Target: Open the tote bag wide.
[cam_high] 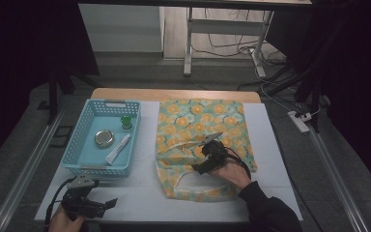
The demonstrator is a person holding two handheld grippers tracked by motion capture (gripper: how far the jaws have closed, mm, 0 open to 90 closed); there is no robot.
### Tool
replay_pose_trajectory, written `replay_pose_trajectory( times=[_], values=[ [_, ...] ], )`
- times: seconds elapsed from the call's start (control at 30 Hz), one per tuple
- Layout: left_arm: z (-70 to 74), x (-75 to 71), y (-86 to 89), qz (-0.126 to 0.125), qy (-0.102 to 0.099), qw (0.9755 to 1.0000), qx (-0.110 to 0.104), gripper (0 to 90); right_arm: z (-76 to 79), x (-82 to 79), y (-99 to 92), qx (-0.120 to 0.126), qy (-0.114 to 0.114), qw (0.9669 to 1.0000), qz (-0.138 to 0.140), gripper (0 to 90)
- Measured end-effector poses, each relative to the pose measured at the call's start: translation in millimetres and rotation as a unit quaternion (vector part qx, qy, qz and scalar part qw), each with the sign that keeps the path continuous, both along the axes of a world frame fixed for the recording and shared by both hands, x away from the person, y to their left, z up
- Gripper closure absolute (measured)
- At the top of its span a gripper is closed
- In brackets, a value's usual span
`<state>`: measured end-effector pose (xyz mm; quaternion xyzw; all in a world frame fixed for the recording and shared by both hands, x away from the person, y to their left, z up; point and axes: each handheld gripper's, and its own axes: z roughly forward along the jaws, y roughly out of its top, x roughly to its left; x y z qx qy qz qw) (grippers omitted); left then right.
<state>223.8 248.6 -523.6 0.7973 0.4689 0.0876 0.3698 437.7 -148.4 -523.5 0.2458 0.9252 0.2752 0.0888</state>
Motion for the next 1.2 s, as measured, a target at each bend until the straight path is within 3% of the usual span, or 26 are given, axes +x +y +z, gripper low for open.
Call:
replay_pose_trajectory(
  times=[0.13,0.3,0.47,0.57,0.73,0.87,1.07,1.2],
  values=[
    [-0.1,0.1,-0.5,0.0,0.0,1.0,0.001,0.0,1.3,-2.4,-3.4,0.014,-0.01,0.9998,0.002,21.5],
    [-0.2,0.1,-0.7,0.0,0.0,1.0,0.002,0.0,5.3,-8.3,-4.8,0.019,-0.012,0.9991,0.037,53.1],
    [-0.2,0.2,-0.8,0.0,0.0,1.0,0.003,0.0,7.4,-9.1,-6.2,0.022,0.0,0.9984,0.053,82.7],
    [-0.1,0.2,-1.1,0.0,0.0,1.0,0.005,0.0,9.0,-8.7,-6.1,0.023,0.009,0.9982,0.055,88.8],
    [-0.3,0.4,-0.8,0.0,0.001,1.0,0.003,0.0,16.3,-6.7,-6.3,0.039,0.003,0.998,0.05,89.2],
    [-0.3,0.6,-0.5,0.001,0.002,1.0,0.001,0.0,23.0,-6.1,-4.8,0.04,-0.012,0.9973,0.061,89.5],
    [-0.4,0.8,0.8,0.003,0.002,1.0,-0.003,0.0,40.1,-1.2,-5.6,0.078,-0.006,0.9959,0.046,89.6],
    [-0.4,0.6,1.2,0.005,0.002,1.0,-0.006,0.0,50.8,1.2,-4.8,0.087,-0.005,0.9951,0.048,89.6]
  ],
)
